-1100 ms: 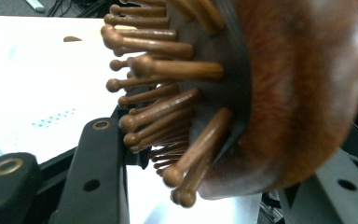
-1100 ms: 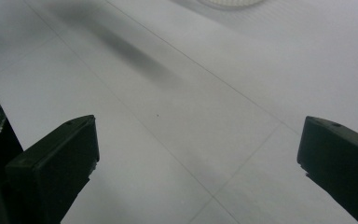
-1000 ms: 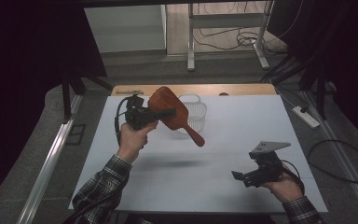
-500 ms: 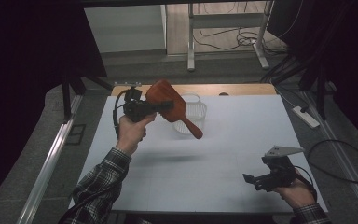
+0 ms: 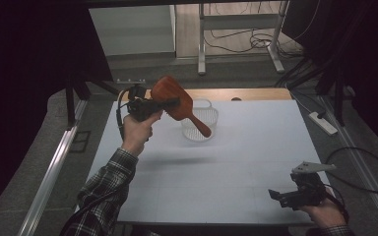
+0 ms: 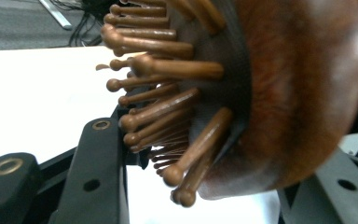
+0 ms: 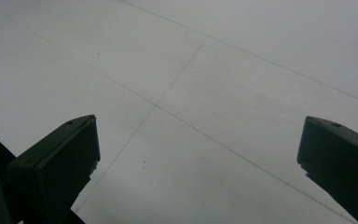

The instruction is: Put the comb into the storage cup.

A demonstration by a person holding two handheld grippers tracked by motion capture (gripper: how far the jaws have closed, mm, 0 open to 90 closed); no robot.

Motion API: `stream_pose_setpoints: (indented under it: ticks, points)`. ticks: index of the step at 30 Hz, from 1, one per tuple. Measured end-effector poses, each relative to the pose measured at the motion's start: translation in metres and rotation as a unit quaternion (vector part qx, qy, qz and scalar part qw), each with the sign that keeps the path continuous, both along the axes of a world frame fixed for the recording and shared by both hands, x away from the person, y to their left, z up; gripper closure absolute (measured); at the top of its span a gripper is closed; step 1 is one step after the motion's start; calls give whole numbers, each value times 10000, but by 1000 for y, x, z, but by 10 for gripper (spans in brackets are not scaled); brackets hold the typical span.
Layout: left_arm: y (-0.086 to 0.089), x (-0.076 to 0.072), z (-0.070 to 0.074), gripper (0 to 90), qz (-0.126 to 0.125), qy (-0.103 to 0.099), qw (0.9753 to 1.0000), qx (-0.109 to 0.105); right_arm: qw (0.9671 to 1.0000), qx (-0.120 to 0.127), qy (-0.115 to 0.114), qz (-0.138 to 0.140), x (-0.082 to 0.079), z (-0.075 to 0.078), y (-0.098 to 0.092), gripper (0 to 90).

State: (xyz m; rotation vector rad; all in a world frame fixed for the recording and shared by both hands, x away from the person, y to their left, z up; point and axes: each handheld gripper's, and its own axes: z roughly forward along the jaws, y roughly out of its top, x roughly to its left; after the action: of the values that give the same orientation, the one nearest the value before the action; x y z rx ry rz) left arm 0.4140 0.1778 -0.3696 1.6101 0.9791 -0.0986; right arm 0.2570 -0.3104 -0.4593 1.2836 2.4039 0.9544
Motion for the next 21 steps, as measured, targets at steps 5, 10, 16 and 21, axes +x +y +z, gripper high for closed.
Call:
stream_pose_setpoints:
  ticks: [5, 10, 16, 21]
  points:
    - [4, 8, 2, 522, 132, 34, 9999, 11, 9998, 149, -9, -137, -4, 1, -5, 0]
    - [6, 14, 3, 522, 246, 38, 9997, 29, 9996, 138, 6, -260, -7, 1, -8, 0]
    - [8, 23, 2, 522, 459, 53, 9989, 87, 9995, 158, -1, -267, -10, 2, -9, 0]
    - [7, 29, 0, 522, 530, 75, 9985, 117, 9996, 187, -12, -218, -12, 3, -11, 0]
